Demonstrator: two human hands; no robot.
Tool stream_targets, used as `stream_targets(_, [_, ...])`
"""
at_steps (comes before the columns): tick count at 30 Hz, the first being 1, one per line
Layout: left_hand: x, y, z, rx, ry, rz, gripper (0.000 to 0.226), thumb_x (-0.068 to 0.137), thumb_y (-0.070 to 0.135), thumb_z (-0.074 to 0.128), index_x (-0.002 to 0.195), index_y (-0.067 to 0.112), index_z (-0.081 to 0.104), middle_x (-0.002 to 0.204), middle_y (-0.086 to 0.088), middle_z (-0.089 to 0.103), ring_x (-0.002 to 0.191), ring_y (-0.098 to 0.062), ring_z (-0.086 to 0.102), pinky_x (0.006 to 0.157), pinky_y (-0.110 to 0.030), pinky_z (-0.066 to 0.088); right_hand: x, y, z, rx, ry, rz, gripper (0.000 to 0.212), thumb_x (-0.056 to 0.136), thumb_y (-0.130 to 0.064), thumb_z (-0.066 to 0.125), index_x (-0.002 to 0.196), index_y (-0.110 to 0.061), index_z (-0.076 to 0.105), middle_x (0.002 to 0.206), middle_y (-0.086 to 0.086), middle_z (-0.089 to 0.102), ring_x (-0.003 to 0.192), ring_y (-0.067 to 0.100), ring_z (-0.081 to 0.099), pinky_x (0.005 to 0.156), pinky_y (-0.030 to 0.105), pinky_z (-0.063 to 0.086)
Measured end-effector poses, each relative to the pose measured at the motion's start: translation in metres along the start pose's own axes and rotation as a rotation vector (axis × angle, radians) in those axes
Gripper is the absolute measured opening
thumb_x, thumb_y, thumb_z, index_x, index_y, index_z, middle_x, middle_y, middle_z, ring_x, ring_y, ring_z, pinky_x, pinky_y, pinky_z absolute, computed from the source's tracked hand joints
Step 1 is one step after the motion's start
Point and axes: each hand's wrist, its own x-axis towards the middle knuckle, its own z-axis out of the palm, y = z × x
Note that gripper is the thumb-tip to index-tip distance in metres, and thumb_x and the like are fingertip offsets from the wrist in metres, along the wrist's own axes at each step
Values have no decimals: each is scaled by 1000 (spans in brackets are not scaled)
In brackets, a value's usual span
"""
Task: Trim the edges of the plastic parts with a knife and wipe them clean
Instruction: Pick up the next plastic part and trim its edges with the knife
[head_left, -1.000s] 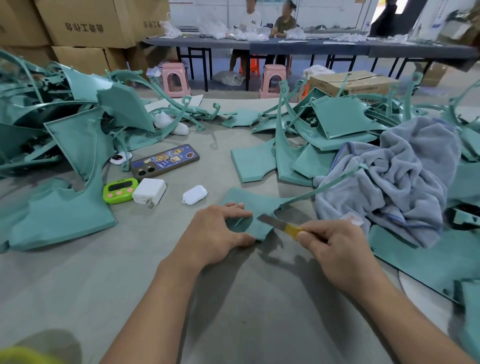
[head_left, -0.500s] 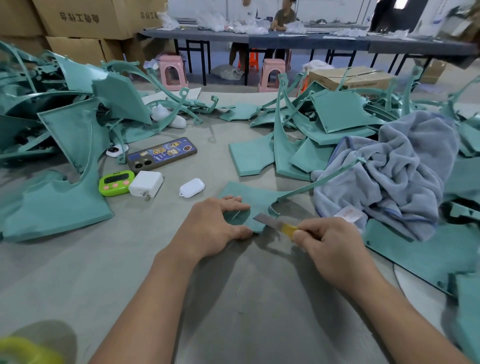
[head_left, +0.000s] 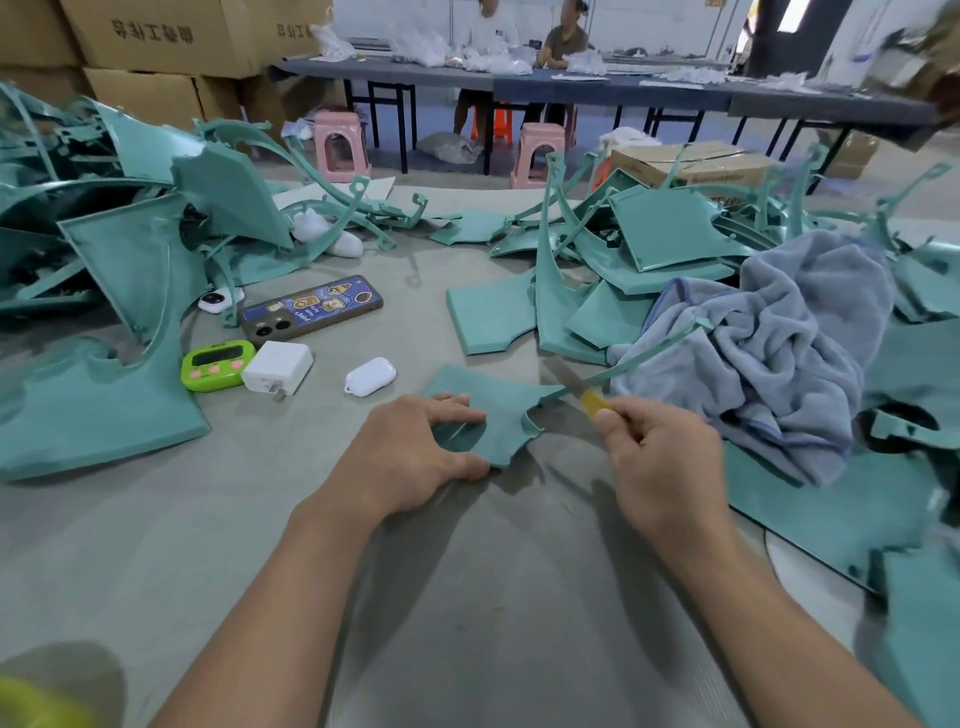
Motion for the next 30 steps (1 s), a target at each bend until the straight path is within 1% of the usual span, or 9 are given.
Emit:
stream_targets(5, [0,0,-1,5,-7,2,57,65,40,90,118,47,71,141,31,53,118,19,43,102,-11,27,6,4,0,-242,19,165,38,99,-24,58,63,-13,50,48,-6,39,48,13,35,52,36,23])
stream_targets(7, [0,1,-2,12,-8,0,56,65,41,90,118,47,71,141,31,53,118,17,44,103,-12,28,3,5,-5,-265,77,131,35,99,-24,57,66,-13,51,50,-7,37,50,20,33,51,30,20])
stream_targets(9, [0,2,-3,24,-6,-4,56,65,41,90,117,48,71,141,30,53,121,14,47,104,-14,30,-2,-2,0,-241,-25,33,36,100,-25,57,66,-15,51,48,-5,41,49,20,35,54,22,26])
stream_targets(11, [0,2,-3,20,-6,-7,56,64,41,90,117,47,72,141,30,54,125,12,48,106,-15,31,-6,-6,6,-273,-94,33,35,101,-26,54,68,-16,50,49,-4,43,52,21,39,56,34,29])
stream_targets(15, [0,2,-3,13,-6,-1,56,64,40,90,117,47,72,141,30,54,126,11,48,105,-15,31,1,-2,-7,-378,109,162,28,101,-25,53,74,-22,46,67,9,63,60,30,39,58,35,22])
stream_targets(21, [1,1,-3,23,-2,8,57,64,39,90,118,45,72,141,28,54,128,9,48,106,-16,31,-12,-11,7,-368,-70,12,28,105,-31,47,81,-20,58,60,1,50,60,25,48,63,34,34])
stream_targets(24, [0,1,-3,15,-12,16,56,65,38,91,118,44,72,142,27,54,130,8,48,112,-20,31,5,8,-13,-330,133,175,27,105,-26,46,82,-20,59,73,12,65,73,38,56,64,36,27])
stream_targets(26, [0,1,-4,11,-12,10,54,65,38,91,116,45,73,140,29,54,126,10,49,110,-19,32,2,6,-20,-308,309,76,27,100,-17,54,73,-19,55,61,9,60,58,31,42,61,33,23])
stream_targets(30, [0,2,-4,24,-10,2,52,65,38,91,112,48,73,137,33,54,118,16,46,103,-15,31,-8,-9,-6,-387,159,-203,19,90,-6,66,72,-12,65,49,5,55,44,22,25,70,35,34])
